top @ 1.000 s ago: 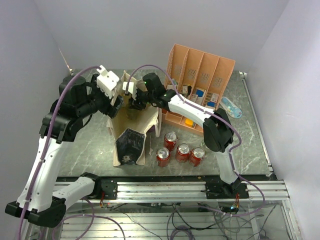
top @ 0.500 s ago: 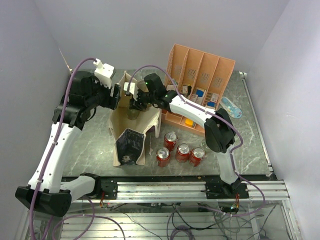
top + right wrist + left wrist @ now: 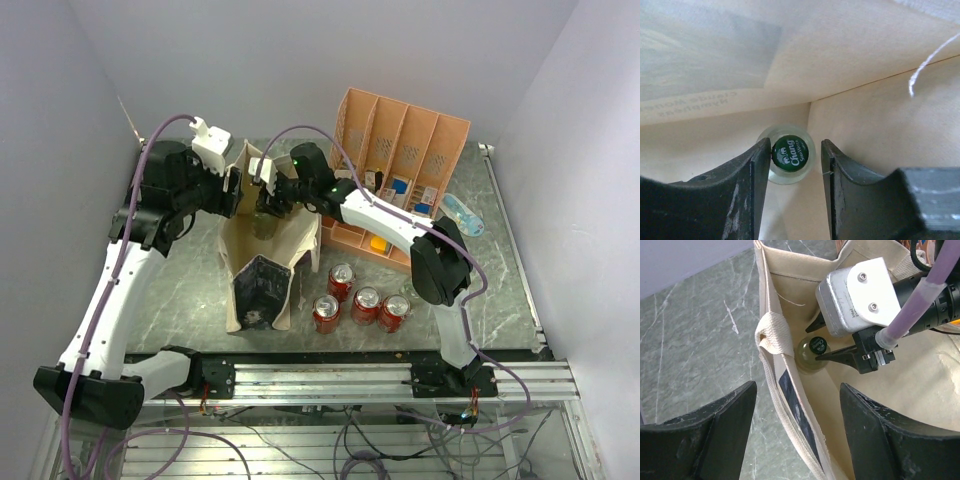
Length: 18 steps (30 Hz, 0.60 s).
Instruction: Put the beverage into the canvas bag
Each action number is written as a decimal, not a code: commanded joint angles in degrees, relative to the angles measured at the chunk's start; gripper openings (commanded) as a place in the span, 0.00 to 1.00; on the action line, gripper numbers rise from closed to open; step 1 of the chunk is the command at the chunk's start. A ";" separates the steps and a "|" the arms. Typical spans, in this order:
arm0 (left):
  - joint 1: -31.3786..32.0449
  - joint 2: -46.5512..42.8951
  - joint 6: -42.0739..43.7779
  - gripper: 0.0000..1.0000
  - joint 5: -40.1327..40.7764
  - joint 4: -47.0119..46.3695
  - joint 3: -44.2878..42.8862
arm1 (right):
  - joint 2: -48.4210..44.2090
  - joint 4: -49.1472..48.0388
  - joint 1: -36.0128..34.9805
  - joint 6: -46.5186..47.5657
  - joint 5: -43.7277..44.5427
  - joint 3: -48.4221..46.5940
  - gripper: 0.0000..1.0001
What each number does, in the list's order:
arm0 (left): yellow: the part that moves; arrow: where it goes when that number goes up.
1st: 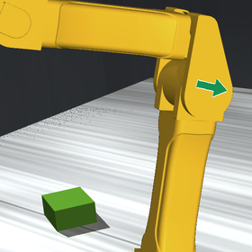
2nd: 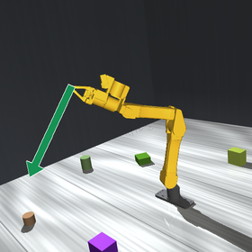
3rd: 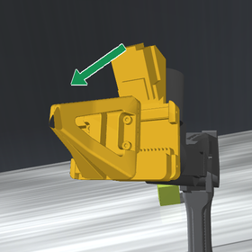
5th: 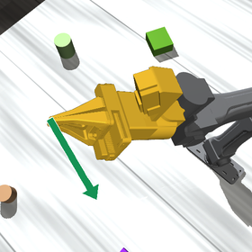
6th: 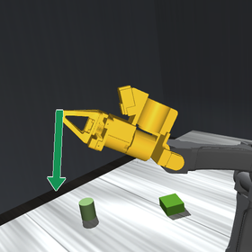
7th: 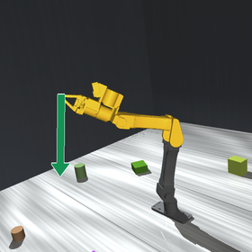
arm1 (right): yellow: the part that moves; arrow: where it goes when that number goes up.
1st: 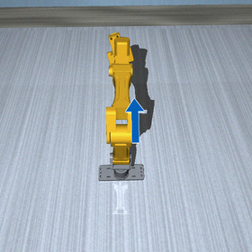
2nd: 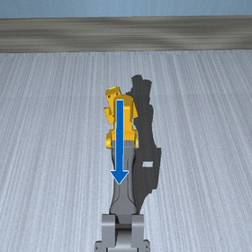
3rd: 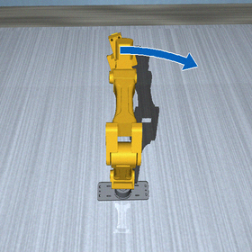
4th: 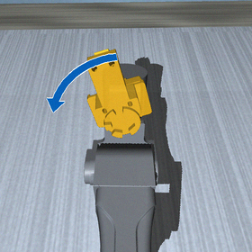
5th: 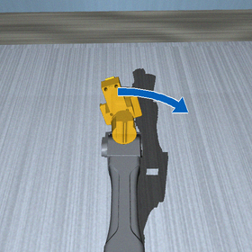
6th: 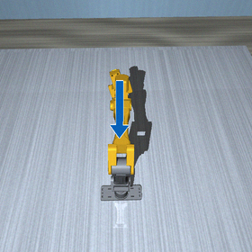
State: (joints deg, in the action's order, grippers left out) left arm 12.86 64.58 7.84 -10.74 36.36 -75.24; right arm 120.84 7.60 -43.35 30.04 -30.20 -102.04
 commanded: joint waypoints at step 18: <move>-3.08 3.67 -4.89 0.74 -2.58 -5.51 -0.15 | -0.59 -0.97 1.16 -3.37 -0.57 -4.96 0.53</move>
State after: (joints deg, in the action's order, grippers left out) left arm 10.90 67.83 4.84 -11.46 33.91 -75.02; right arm 120.84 7.99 -42.78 28.16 -30.20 -104.97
